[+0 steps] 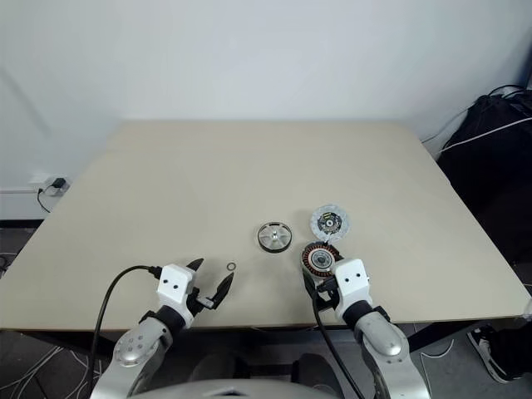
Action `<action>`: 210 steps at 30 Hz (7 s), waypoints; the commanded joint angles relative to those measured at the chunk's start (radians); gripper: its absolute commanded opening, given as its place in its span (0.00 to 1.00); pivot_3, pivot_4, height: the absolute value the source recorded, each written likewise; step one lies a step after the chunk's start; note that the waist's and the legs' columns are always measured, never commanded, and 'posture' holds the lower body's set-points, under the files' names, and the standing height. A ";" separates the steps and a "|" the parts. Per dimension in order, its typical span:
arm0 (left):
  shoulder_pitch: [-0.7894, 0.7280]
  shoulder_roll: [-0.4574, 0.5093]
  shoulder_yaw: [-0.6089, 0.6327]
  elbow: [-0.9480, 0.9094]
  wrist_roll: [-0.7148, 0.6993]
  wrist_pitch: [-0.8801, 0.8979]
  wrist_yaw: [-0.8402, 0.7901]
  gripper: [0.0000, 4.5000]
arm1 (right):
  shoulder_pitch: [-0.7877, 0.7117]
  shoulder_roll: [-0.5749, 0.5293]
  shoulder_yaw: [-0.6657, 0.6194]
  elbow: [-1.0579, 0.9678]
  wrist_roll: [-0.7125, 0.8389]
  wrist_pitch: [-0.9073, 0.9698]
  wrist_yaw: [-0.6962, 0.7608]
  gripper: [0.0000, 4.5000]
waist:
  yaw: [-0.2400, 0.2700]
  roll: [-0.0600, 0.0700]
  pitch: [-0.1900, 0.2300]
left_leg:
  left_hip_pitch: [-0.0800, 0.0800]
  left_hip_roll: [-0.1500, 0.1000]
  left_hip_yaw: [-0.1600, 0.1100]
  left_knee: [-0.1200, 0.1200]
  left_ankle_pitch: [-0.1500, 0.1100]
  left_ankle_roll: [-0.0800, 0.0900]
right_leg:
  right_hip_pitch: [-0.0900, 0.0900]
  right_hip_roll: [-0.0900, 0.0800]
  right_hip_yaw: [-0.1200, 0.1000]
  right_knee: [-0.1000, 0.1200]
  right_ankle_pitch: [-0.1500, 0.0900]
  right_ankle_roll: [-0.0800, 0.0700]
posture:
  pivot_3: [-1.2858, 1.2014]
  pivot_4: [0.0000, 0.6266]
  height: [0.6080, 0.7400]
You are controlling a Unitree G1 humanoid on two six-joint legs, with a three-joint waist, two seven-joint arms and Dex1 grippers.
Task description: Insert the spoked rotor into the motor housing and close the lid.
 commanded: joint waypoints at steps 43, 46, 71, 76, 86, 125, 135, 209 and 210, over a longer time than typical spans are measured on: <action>-0.291 -0.086 -0.097 0.234 0.079 0.155 0.027 1.00 | -0.045 0.032 0.028 -0.026 -0.043 -0.010 -0.046 1.00 | 0.007 -0.003 -0.002 | 0.001 0.000 0.002 0.002 0.000 0.001 | 0.002 0.001 0.000 0.000 0.004 0.006 | 0.52 0.00 1.00; -0.303 -0.090 -0.097 0.250 0.090 0.179 0.038 1.00 | -0.046 0.032 0.027 -0.030 -0.042 -0.007 -0.048 1.00 | 0.007 -0.003 -0.002 | 0.001 0.000 0.002 0.002 0.001 0.001 | 0.002 0.001 0.000 0.000 0.004 0.007 | 0.52 0.00 1.00; -0.311 -0.079 -0.102 0.244 0.150 0.324 0.085 0.60 | -0.057 0.050 0.035 -0.022 -0.047 -0.011 -0.058 1.00 | 0.006 -0.001 -0.007 | 0.003 0.000 0.001 0.002 0.001 0.001 | 0.004 0.000 0.000 0.000 0.003 0.004 | 0.52 0.00 1.00; -0.309 -0.076 -0.102 0.242 0.153 0.320 0.088 0.23 | -0.057 0.053 0.032 -0.017 -0.050 -0.016 -0.056 1.00 | 0.006 -0.001 -0.007 | 0.003 0.000 0.001 0.002 0.000 0.001 | 0.003 0.000 0.001 0.000 0.003 0.004 | 0.52 0.00 1.00; -0.314 -0.126 -0.043 0.210 0.125 0.155 0.129 0.15 | -0.051 0.052 0.023 -0.017 -0.051 -0.022 -0.058 1.00 | 0.007 -0.001 -0.006 | 0.001 0.000 0.001 0.001 0.000 0.001 | 0.001 -0.001 0.001 0.000 0.002 0.004 | 0.52 0.00 1.00; -0.839 -0.376 -0.294 0.820 0.117 0.049 -0.209 0.15 | 0.141 -0.016 0.031 -0.097 0.006 -0.062 0.023 1.00 | 0.008 -0.007 -0.003 | 0.000 -0.001 0.003 0.006 0.002 0.005 | 0.003 0.001 0.000 0.000 0.004 0.008 | 0.52 0.00 1.00; -0.894 -0.411 -0.285 0.944 0.144 0.008 -0.200 0.15 | 0.131 -0.002 0.047 -0.095 -0.007 -0.054 0.004 1.00 | 0.009 -0.008 -0.002 | 0.000 -0.001 0.003 0.006 0.002 0.005 | 0.003 0.001 0.000 0.000 0.004 0.009 | 0.52 0.00 1.00; -0.064 -0.157 -0.028 0.034 0.047 -0.227 0.050 0.00 | -0.372 0.135 0.084 0.109 -0.131 0.420 -0.191 0.01 | 0.006 -0.003 -0.005 | -0.001 -0.001 0.007 0.004 0.001 0.003 | 0.001 -0.005 -0.001 0.000 0.003 0.007 | 0.52 0.00 1.00; -0.061 -0.149 -0.037 0.037 0.052 -0.235 0.044 0.00 | -0.378 0.136 0.083 0.114 -0.136 0.430 -0.195 0.01 | 0.005 -0.003 -0.005 | -0.001 -0.001 0.007 0.004 0.001 0.003 | 0.001 -0.005 -0.001 0.000 0.003 0.007 | 0.52 0.00 1.00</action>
